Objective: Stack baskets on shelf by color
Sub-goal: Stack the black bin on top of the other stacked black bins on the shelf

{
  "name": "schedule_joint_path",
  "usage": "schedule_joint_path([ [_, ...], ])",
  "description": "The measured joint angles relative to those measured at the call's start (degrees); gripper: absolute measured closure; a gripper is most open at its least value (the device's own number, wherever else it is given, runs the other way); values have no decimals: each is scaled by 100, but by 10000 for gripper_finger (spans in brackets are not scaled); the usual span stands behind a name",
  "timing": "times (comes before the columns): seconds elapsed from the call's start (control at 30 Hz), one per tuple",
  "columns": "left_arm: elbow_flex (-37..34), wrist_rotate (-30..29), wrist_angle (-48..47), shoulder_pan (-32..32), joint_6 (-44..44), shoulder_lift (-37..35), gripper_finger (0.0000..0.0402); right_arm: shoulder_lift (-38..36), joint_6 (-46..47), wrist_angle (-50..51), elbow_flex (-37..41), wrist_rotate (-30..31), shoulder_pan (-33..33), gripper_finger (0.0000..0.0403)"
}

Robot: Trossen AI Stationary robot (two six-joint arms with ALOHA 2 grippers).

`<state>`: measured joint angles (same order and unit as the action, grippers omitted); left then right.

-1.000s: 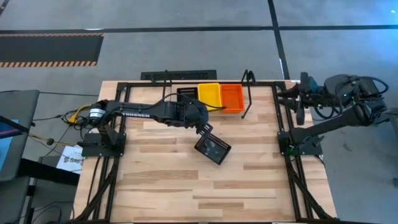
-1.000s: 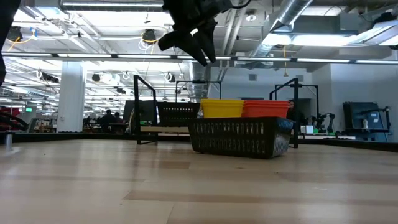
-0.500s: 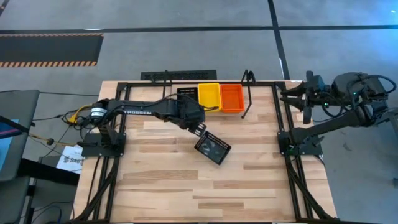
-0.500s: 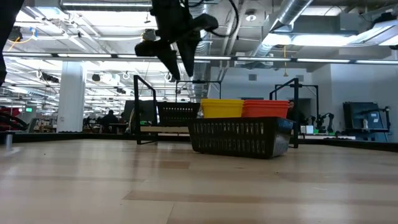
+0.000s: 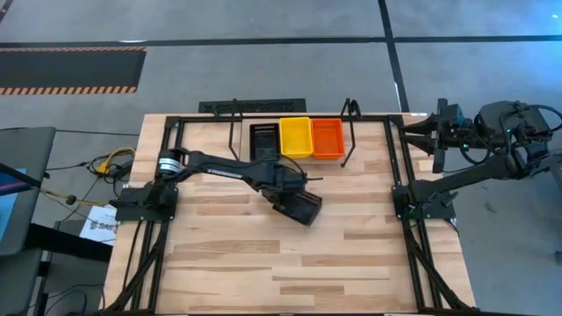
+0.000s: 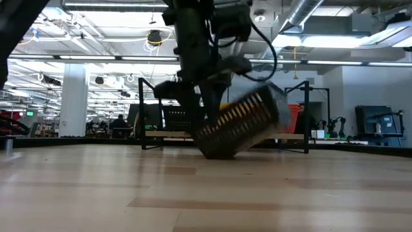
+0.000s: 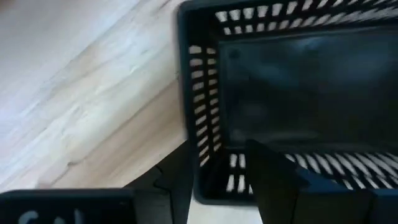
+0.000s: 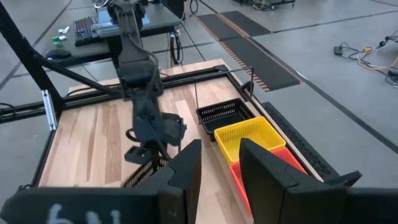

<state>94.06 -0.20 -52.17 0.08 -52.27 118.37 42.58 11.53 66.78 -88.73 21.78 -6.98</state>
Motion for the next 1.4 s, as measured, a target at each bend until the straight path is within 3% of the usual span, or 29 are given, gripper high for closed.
schedule_joint_path([
  [0.43,22,111,350,14,-180,103,272,1,-2,23,0,0,0,275],
  [0.6,399,176,341,25,-290,58,272,1,-2,61,0,0,0,275],
  [0.8,870,-308,-67,25,-22,39,272,1,-4,67,0,-43,0,275],
  [1.1,894,-216,-1033,39,-190,76,272,1,-4,238,0,-62,0,275],
  [1.4,890,-350,-1050,101,-142,76,276,1,-10,243,0,-66,0,275],
])
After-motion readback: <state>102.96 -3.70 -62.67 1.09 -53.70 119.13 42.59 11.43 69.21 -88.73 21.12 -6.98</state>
